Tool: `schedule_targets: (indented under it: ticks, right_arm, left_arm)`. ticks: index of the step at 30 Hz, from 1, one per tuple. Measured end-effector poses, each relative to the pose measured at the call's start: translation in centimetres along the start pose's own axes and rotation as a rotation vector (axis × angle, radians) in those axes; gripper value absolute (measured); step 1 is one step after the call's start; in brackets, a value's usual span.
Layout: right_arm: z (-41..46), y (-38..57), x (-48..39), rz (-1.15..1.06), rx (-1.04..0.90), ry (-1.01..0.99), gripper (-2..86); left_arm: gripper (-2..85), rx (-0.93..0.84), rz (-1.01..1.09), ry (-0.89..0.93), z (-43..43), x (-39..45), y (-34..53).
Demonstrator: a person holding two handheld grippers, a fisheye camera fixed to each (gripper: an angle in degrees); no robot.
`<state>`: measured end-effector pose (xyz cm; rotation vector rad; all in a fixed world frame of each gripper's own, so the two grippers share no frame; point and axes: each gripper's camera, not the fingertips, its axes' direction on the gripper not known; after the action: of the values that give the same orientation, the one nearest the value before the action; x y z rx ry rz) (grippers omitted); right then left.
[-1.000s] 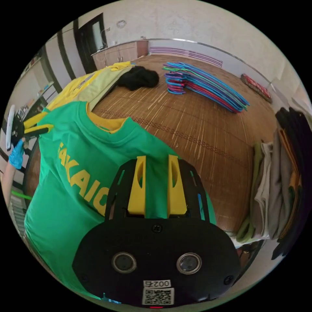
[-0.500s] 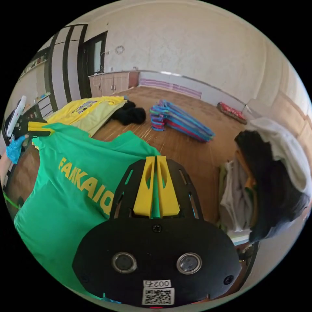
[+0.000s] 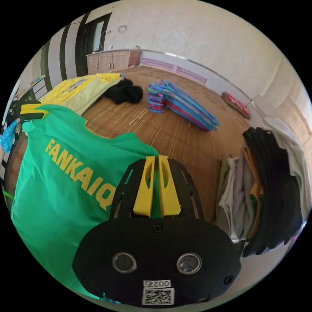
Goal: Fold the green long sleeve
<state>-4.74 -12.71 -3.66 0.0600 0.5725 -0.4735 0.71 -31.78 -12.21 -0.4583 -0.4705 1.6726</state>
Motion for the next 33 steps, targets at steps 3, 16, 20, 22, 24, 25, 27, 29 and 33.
schedule_targets:
  ticks: [3,16,20,22,24,25,27,29,33]
  right_arm:
    - [0.2,0.3,0.6,-0.008,0.001,-0.058,4.9]
    - [4.0,3.4,1.5,-0.011,-0.097,-0.003,8.1]
    - [5.0,2.8,1.5,0.004,-0.088,0.071,7.5]
    - [5.4,2.6,1.6,0.019,-0.081,0.086,7.1]
    - [5.6,2.2,1.8,0.044,-0.1,0.065,6.7]
    - [5.6,1.8,1.9,0.046,-0.126,0.06,6.6]
    - [4.9,1.4,1.8,0.038,-0.135,0.063,6.7]
    - [2.9,1.0,1.4,0.014,-0.042,0.045,6.7]
    - [1.2,-0.7,0.6,-0.034,0.058,-0.054,7.8]
  left_arm:
    - [5.9,0.031,-0.019,0.043,-0.9,-1.3,0.6]
    - [4.0,-0.004,-0.072,0.075,1.2,-4.9,2.0]
    - [1.9,-0.013,-0.102,0.065,2.6,-5.0,1.5]
    - [1.2,-0.018,-0.135,0.083,3.1,-5.5,1.3]
    - [0.9,-0.018,-0.162,0.098,3.1,-6.1,1.1]
    - [0.9,-0.017,-0.163,0.098,2.9,-6.2,1.0]
    - [1.5,0.009,-0.143,0.089,1.6,-6.4,0.9]
    - [2.1,0.049,-0.117,0.097,0.2,-6.5,0.7]
    - [4.5,0.141,-0.066,0.181,-2.2,-7.1,-1.1]
